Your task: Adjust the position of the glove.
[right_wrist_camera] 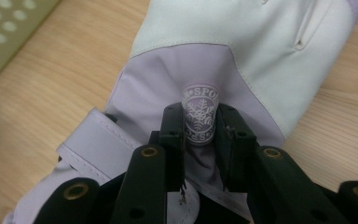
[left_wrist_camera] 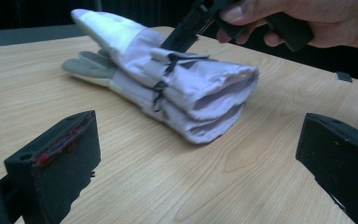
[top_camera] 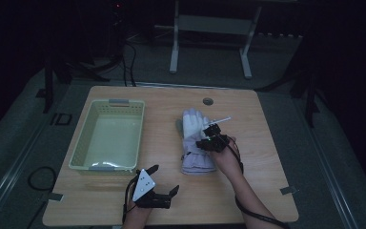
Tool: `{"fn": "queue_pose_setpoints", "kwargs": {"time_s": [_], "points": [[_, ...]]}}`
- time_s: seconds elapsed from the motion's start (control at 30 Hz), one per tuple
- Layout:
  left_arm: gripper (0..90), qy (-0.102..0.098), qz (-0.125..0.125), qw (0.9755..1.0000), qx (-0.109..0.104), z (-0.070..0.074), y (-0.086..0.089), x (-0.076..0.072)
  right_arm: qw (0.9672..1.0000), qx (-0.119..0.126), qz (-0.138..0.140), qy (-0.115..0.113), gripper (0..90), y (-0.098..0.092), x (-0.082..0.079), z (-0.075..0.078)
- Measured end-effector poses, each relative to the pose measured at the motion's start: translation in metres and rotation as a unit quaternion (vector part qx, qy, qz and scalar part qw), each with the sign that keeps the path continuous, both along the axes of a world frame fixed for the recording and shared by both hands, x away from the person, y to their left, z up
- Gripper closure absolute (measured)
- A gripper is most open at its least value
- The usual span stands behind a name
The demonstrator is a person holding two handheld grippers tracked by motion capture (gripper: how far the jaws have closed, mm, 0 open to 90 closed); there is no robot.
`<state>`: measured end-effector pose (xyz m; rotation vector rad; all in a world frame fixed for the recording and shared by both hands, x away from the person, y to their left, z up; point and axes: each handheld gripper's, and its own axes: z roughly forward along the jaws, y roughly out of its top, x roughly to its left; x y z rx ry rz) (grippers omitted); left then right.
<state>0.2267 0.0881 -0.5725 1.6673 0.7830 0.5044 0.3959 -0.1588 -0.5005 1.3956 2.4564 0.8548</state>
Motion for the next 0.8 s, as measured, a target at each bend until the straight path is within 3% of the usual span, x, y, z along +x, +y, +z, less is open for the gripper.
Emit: {"fn": "queue_pose_setpoints", "kwargs": {"time_s": [0.17, 0.33, 0.4, 0.5, 0.57, 0.67, 0.8], "points": [[0.0, 0.002, 0.001, 1.0000, 0.000, 0.000, 0.000, 0.000, 0.9999, 0.010, 0.006, -0.007, 65.6, -0.005, -0.001, 0.007], [0.0, 0.007, 0.000, 1.0000, 0.001, 0.000, 0.000, 0.002, 0.9988, 0.025, 0.029, -0.029, 45.0, -0.009, -0.005, 0.019], [0.0, 0.009, -0.001, 1.0000, 0.003, 0.000, 0.000, 0.002, 0.9989, 0.024, 0.026, -0.030, 42.9, -0.010, -0.006, 0.021], [0.0, 0.011, 0.000, 0.9999, 0.003, 0.000, 0.000, 0.002, 0.9987, 0.033, 0.025, -0.029, 31.5, -0.017, -0.005, 0.027], [0.0, 0.019, 0.002, 0.9998, -0.002, 0.000, 0.000, 0.004, 0.9977, 0.048, 0.041, -0.026, 23.1, -0.020, -0.008, 0.029], [0.0, 0.034, -0.009, 0.9993, -0.012, 0.000, 0.002, 0.007, 0.9961, 0.063, 0.053, -0.031, 17.7, -0.022, -0.012, 0.031], [0.0, 0.054, -0.013, 0.9982, -0.019, 0.000, 0.004, 0.010, 0.9936, 0.081, 0.072, -0.032, 17.1, -0.026, -0.015, 0.031]]}}
